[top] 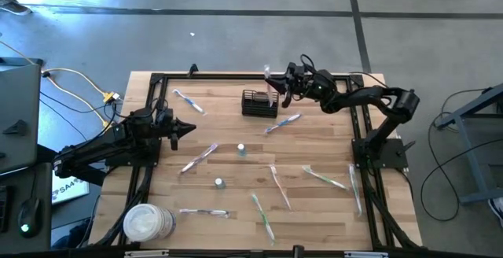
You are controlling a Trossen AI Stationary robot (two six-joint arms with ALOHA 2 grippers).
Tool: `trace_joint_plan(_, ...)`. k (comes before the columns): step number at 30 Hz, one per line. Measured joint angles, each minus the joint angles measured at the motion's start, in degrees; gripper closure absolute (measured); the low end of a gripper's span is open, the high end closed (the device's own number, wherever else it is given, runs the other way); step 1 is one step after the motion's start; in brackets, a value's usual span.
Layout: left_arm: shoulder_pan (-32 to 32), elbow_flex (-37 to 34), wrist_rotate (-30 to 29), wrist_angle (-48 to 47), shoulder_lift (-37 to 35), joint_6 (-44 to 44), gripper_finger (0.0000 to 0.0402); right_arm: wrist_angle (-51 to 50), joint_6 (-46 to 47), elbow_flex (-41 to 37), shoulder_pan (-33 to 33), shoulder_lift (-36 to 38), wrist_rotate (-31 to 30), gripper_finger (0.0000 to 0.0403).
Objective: Pick & Place toothbrushing station
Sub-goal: Put the middle orange toothbrush into the mesh organizer
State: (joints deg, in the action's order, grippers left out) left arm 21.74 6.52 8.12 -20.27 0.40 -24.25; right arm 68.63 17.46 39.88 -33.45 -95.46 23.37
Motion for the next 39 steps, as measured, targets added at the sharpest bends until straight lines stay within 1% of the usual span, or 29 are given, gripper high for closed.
trace_joint_plan(6, 0.0, 0.0, -0.09, 0.0, 0.0, -0.23, 0.04, -0.17, -1.3, -0.42, -0.11, -0.02, 0.97, 0.0396)
trace_joint_plan(11, 0.0, 0.0, -0.04, 0.0, 0.0, -5.0, 0.04, 0.11, -2.46, -2.78, -0.53, -0.02, -0.61, 0.0396)
trace_joint_plan(16, 0.0, 0.0, -0.61, 0.01, 0.0, -3.21, 0.04, 3.48, -2.26, -5.13, -1.71, -0.02, -1.05, 0.0396)
trace_joint_plan(21, 0.0, 0.0, -1.62, 0.04, 0.65, -3.01, 0.04, 4.03, -2.33, -5.28, -1.87, -0.15, -0.29, 0.0396)
trace_joint_plan(25, 0.0, 0.0, -1.66, 0.04, 2.1, -3.03, 0.04, 6.06, -1.87, -5.25, -1.53, -2.74, -0.43, 0.0396)
trace_joint_plan(31, 0.0, 0.0, -1.66, 0.04, 5.43, -3.38, 0.04, 13.65, 2.24, -5.25, -1.47, -8.99, 0.94, 0.0396)
trace_joint_plan(39, 0.0, 0.0, -1.75, 0.27, 8.44, -6.75, 0.04, 15.12, 3.18, -5.25, -1.45, -13.61, 0.71, 0.0396)
